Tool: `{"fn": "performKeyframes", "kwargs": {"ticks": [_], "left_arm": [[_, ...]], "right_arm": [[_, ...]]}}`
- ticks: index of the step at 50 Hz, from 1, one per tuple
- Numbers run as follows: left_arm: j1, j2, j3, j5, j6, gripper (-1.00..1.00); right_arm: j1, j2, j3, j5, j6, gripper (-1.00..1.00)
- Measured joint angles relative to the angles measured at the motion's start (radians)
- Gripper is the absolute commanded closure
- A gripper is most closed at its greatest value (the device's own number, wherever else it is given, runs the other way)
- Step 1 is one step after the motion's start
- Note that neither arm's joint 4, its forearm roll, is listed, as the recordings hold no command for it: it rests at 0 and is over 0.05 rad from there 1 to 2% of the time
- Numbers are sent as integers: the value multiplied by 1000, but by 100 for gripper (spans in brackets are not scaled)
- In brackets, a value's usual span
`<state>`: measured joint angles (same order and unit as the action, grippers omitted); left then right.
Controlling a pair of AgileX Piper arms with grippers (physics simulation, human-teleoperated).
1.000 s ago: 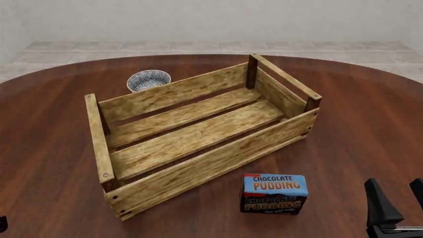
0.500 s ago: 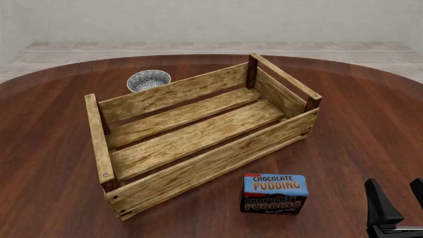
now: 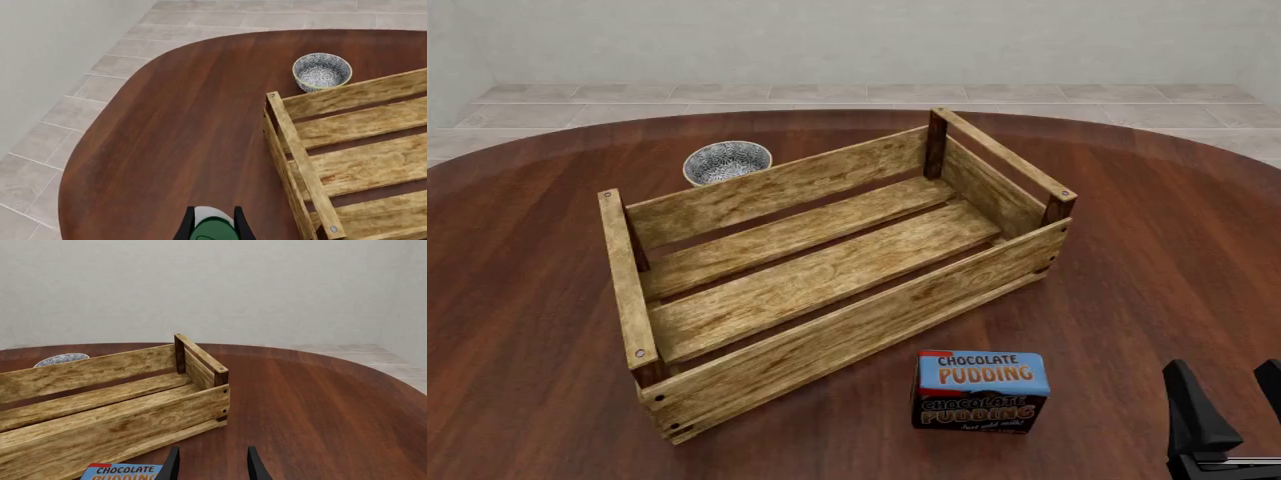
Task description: Pick up the salad dressing and put it in the tray.
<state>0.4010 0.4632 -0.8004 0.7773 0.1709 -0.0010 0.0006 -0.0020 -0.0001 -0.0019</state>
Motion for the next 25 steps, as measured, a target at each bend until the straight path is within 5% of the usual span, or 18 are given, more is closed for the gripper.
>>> {"fn": "performKeyframes", "kwargs": {"ticks": [25], "left_arm": [[-244, 118, -163, -44, 39, 100]], "right_arm": [[0, 0, 0, 0, 0, -100]]}}
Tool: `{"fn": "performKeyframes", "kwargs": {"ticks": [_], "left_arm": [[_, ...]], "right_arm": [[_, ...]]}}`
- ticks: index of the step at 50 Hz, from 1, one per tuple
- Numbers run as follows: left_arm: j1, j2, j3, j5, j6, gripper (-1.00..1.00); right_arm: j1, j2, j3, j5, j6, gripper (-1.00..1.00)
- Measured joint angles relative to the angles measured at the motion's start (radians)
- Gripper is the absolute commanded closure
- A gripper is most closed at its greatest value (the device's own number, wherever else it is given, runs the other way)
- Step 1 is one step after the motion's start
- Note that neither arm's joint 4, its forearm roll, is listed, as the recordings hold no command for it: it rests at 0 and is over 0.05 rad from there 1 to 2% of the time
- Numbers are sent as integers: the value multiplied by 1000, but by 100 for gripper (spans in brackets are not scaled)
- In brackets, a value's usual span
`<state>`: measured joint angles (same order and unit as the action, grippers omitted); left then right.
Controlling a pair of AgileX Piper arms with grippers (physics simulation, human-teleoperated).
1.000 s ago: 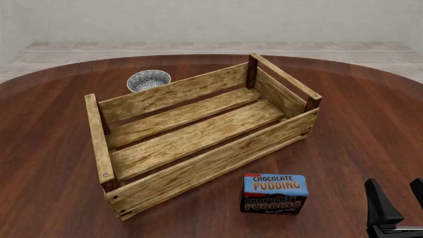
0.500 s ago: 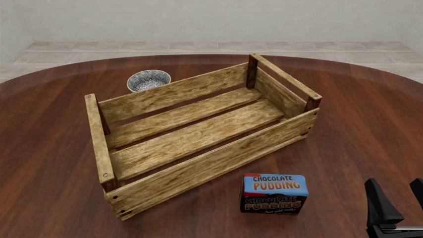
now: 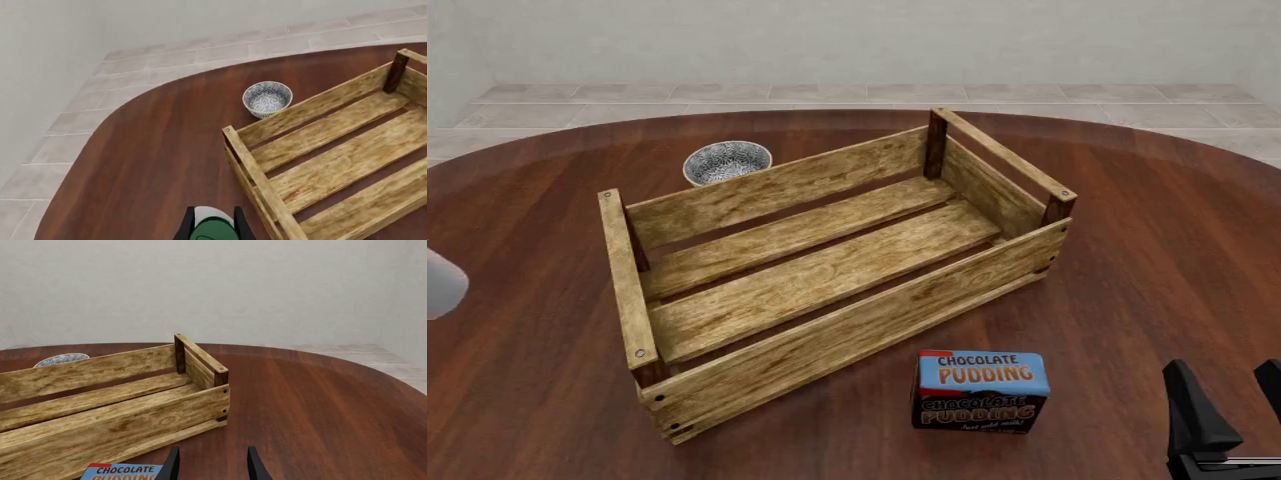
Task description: Pick up the salad dressing and put it in the tray.
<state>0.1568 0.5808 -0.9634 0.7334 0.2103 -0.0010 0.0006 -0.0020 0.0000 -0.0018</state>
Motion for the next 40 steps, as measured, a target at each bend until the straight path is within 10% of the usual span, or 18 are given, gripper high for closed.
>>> {"fn": "performKeyframes", "kwargs": {"ticks": [40], "left_arm": [[-304, 287, -153, -166, 77, 100]], "right_arm": [[0, 0, 0, 0, 0, -100]]}}
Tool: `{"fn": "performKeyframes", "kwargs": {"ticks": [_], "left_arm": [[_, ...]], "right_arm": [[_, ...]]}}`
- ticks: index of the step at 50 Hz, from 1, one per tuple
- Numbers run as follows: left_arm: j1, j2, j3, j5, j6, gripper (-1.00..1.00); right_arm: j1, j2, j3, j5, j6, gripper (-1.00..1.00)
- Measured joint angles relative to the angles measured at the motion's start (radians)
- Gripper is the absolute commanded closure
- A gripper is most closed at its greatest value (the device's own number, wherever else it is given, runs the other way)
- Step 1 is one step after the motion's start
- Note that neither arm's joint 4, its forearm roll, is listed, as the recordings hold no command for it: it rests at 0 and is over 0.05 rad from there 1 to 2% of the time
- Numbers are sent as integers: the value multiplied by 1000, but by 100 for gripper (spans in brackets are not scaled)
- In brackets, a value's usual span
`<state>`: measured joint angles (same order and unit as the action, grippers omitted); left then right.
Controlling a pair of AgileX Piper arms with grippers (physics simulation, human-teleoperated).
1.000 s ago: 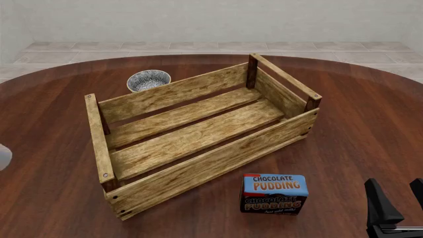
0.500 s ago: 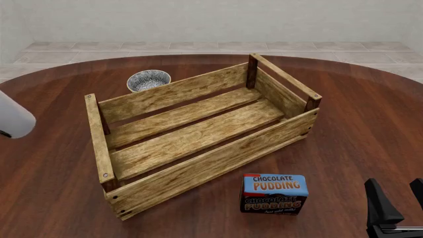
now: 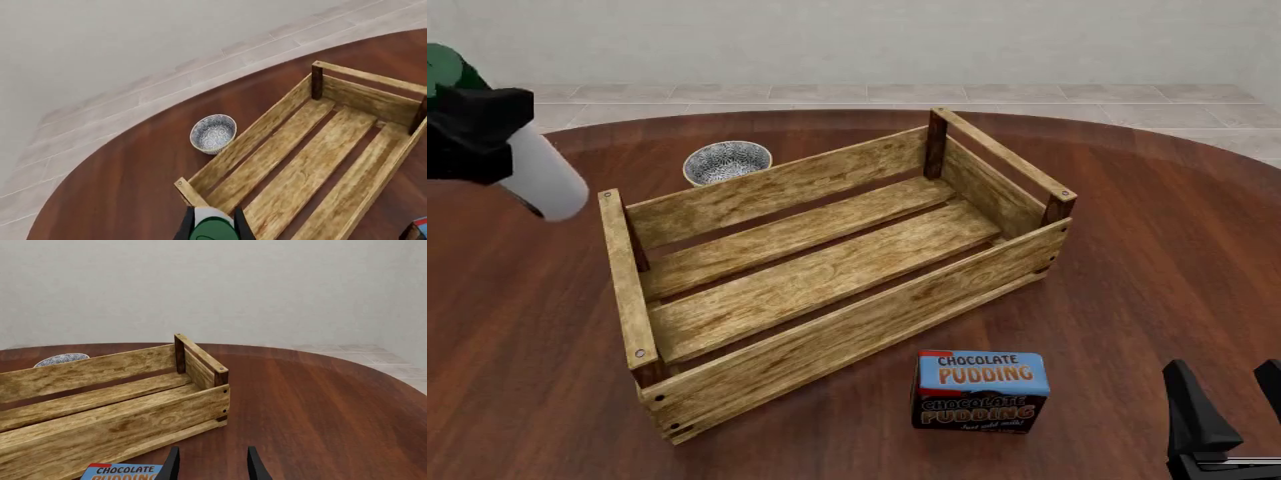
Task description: Pick up the salad dressing and put it in the tray.
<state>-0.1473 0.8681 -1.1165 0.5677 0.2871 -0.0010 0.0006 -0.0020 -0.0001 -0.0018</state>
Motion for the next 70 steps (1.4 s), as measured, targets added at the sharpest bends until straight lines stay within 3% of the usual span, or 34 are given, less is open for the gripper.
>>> {"fn": "performKeyframes", "kwargs": {"ticks": [18, 32, 50, 70], "left_arm": [[-151, 148, -28, -116, -40, 100], [-221, 260, -34, -201, -46, 100], [-276, 409, -55, -278, -76, 100], [-276, 557, -85, -321, -132, 100]], "right_arm": [[0, 0, 0, 0, 0, -100], [0, 0, 0, 0, 0, -100], [0, 0, 0, 0, 0, -100], [0, 0, 0, 0, 0, -100]]}}
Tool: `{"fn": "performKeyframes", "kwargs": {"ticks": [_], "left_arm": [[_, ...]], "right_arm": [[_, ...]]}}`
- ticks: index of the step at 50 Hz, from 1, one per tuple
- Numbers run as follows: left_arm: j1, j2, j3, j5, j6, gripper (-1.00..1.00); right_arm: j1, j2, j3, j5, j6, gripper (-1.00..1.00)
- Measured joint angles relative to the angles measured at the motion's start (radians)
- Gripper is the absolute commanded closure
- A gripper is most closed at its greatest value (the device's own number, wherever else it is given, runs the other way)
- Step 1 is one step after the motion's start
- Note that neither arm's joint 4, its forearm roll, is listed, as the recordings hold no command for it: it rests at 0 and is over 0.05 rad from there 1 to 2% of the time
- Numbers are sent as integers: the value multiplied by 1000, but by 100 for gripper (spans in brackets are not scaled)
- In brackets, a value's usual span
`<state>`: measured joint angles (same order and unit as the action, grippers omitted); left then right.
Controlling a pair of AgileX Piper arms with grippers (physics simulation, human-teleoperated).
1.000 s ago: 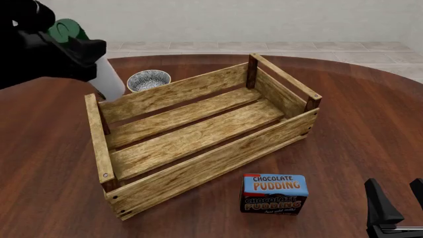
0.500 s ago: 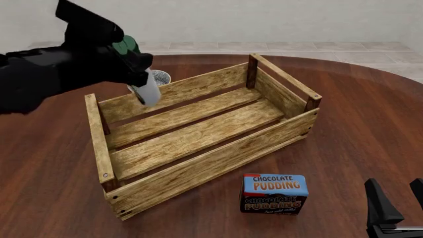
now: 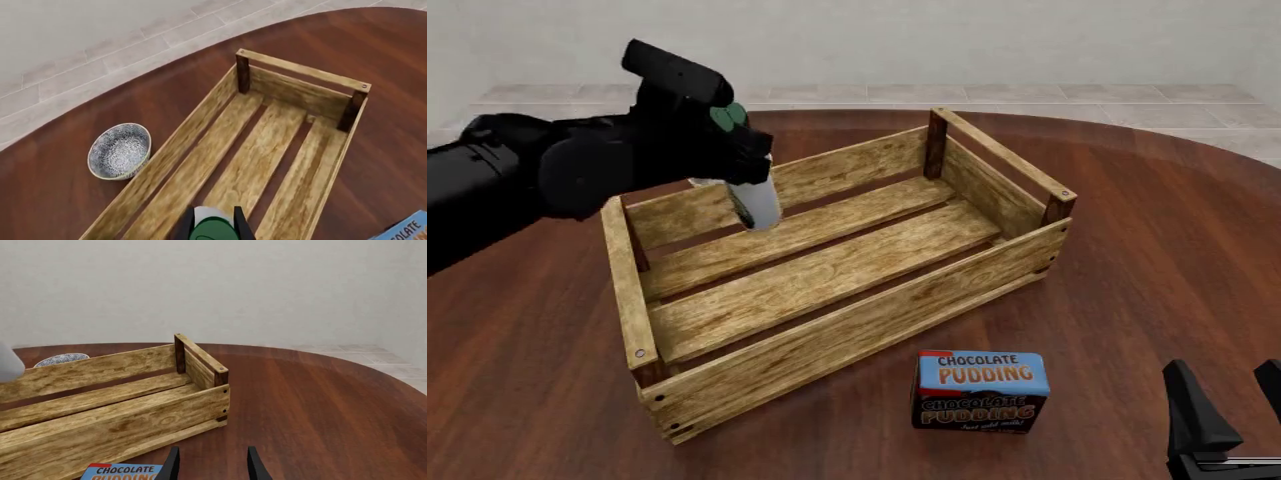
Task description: Pick up the salad dressing and put it in the tray.
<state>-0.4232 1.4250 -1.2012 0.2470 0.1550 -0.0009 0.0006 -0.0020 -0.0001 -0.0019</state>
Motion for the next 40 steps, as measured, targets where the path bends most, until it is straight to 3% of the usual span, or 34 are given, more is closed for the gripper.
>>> {"fn": "performKeyframes", "kwargs": {"ticks": [40], "left_arm": [[-11, 248, 25, -143, -52, 100]], "right_arm": [[0, 0, 0, 0, 0, -100]]}}
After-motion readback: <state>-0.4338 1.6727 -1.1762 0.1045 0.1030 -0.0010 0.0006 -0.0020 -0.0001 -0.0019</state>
